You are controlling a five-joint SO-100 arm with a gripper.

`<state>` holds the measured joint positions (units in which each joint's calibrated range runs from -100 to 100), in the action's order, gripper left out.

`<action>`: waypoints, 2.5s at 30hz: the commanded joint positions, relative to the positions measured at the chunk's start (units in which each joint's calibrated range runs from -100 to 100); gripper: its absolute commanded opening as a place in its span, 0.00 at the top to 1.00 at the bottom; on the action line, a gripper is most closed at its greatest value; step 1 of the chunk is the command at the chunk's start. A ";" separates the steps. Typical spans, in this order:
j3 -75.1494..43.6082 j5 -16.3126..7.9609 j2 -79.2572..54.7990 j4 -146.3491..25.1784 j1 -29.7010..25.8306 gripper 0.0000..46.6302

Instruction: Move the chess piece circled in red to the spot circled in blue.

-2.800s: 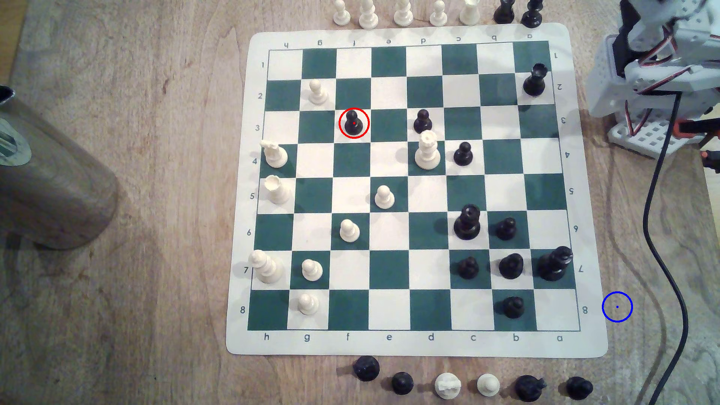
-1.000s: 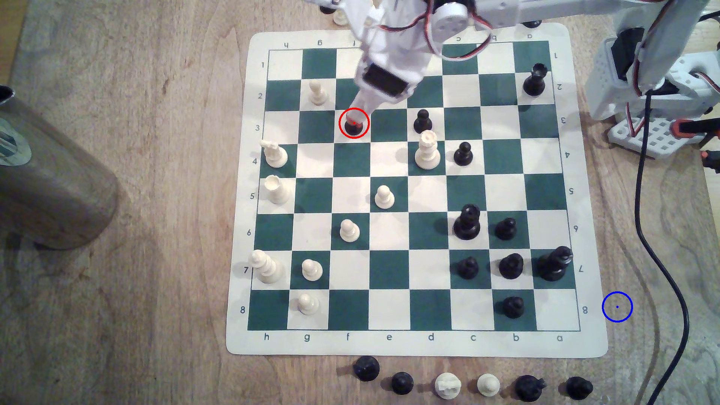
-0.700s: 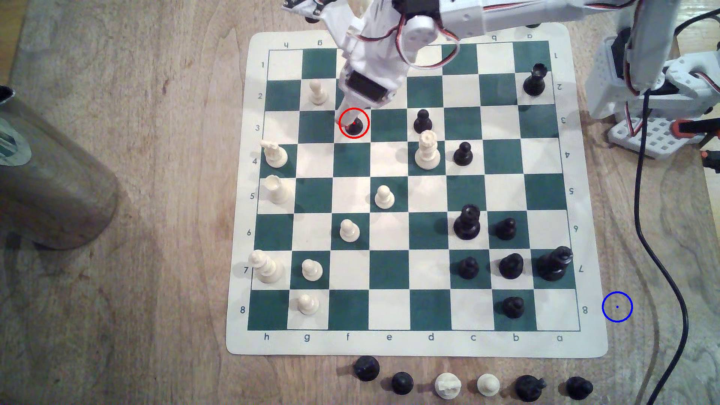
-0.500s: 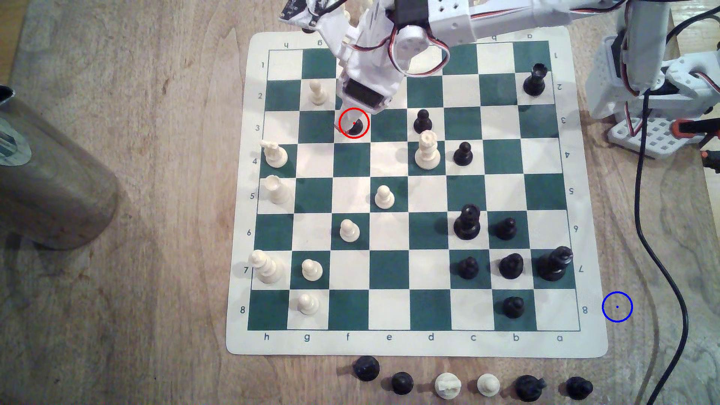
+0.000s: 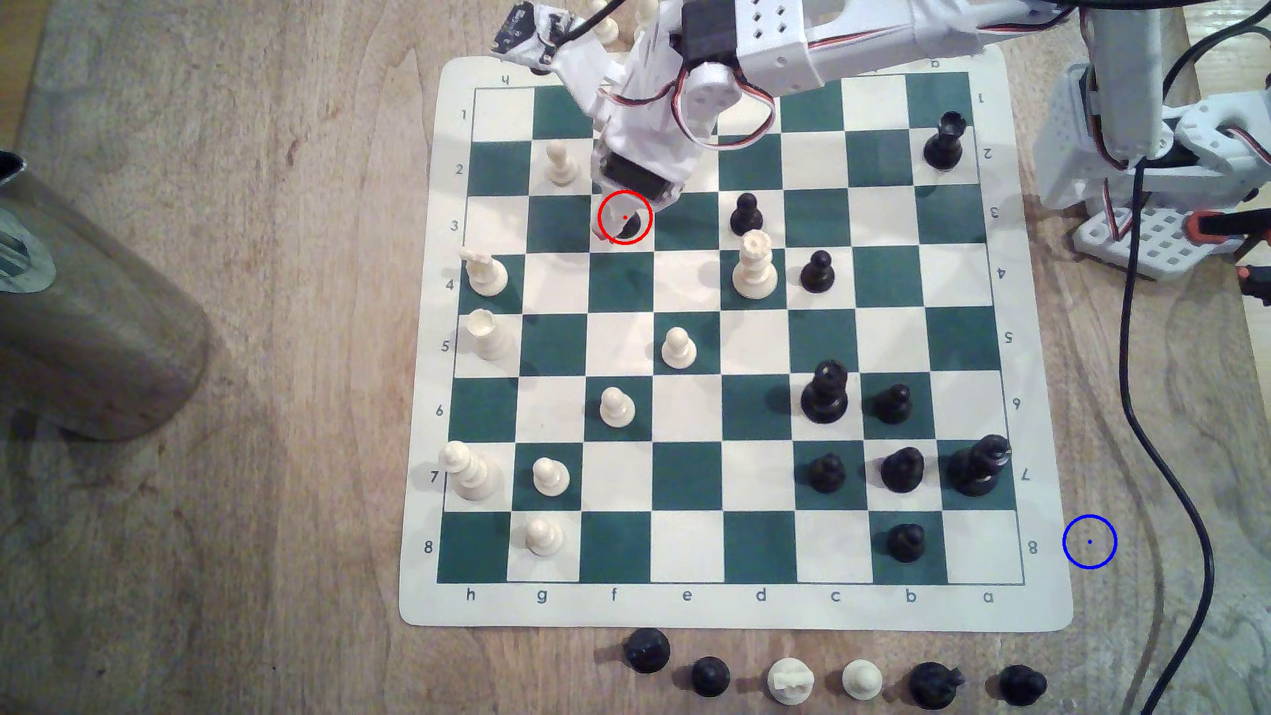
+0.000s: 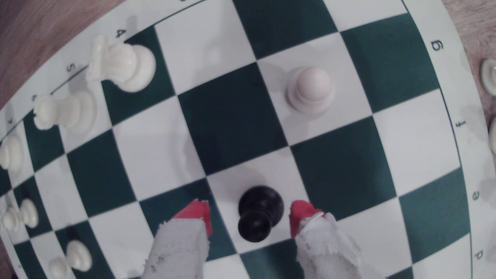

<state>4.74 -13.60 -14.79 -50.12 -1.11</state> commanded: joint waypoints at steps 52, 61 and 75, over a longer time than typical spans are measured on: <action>-4.47 -0.29 3.41 2.13 -1.04 0.78; -3.93 0.00 4.09 2.21 -1.04 0.86; -1.30 -0.15 10.88 1.06 -0.97 0.99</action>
<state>4.47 -13.94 -14.87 -48.53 -2.43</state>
